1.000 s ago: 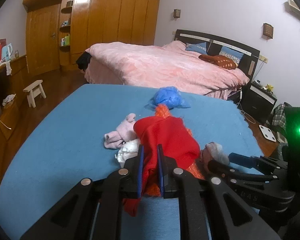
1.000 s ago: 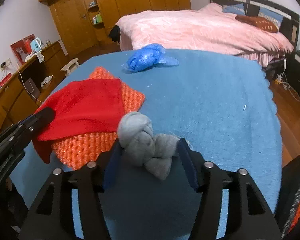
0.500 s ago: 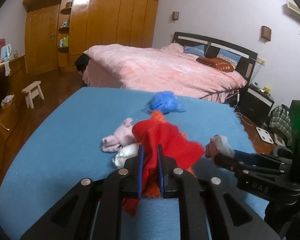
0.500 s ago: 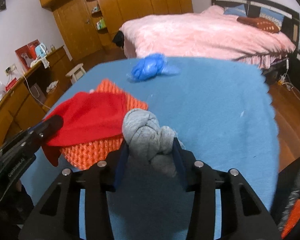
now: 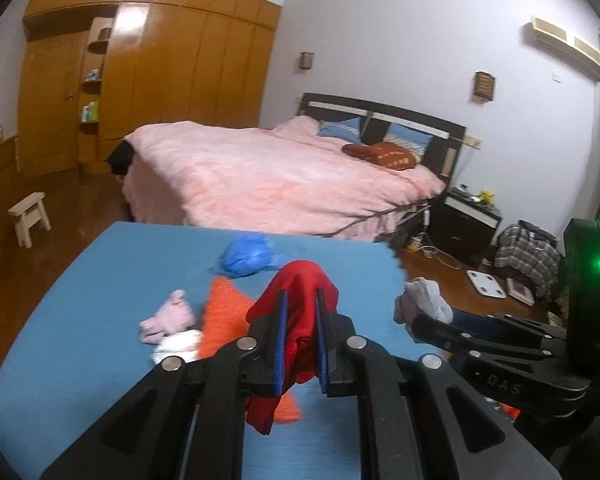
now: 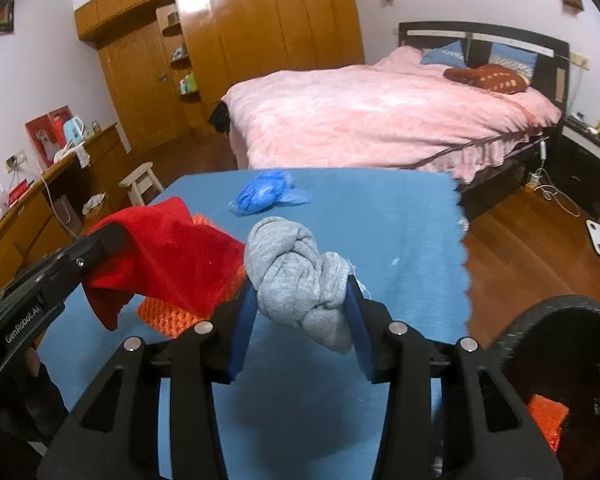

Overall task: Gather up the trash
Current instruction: 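Move both tools over the bin and release the red cloth and grey sock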

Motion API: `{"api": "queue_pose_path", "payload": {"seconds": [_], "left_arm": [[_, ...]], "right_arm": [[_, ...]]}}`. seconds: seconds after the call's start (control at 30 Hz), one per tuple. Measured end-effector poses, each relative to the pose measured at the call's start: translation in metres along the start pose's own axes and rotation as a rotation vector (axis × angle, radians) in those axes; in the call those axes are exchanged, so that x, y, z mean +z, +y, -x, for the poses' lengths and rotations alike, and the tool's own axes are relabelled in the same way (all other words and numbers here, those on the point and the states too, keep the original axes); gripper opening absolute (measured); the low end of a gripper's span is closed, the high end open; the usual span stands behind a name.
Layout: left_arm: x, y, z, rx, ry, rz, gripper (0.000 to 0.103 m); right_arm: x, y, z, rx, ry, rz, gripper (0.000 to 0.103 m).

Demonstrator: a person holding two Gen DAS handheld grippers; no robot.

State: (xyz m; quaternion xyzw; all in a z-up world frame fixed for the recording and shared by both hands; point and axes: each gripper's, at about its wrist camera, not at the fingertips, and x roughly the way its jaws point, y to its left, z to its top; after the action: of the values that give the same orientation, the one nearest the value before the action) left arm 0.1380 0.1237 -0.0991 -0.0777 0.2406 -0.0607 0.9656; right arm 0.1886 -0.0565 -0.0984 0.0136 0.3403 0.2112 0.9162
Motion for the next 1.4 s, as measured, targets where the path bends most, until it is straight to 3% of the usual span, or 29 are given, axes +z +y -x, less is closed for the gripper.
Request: {"api": "queue_pose_path", "payload": {"seconds": [0.83, 1.4], "left_arm": [[-0.004, -0.129, 0.005, -0.255, 0.043, -0.122, 0.013], [-0.019, -0.234, -0.01, -0.444, 0.124, -0.227, 0.013]], "right_arm": [[-0.036, -0.103, 0.134, -0.224, -0.114, -0.129, 0.042], [-0.085, -0.173, 0.192, -0.399, -0.125, -0.241, 0.042]]}}
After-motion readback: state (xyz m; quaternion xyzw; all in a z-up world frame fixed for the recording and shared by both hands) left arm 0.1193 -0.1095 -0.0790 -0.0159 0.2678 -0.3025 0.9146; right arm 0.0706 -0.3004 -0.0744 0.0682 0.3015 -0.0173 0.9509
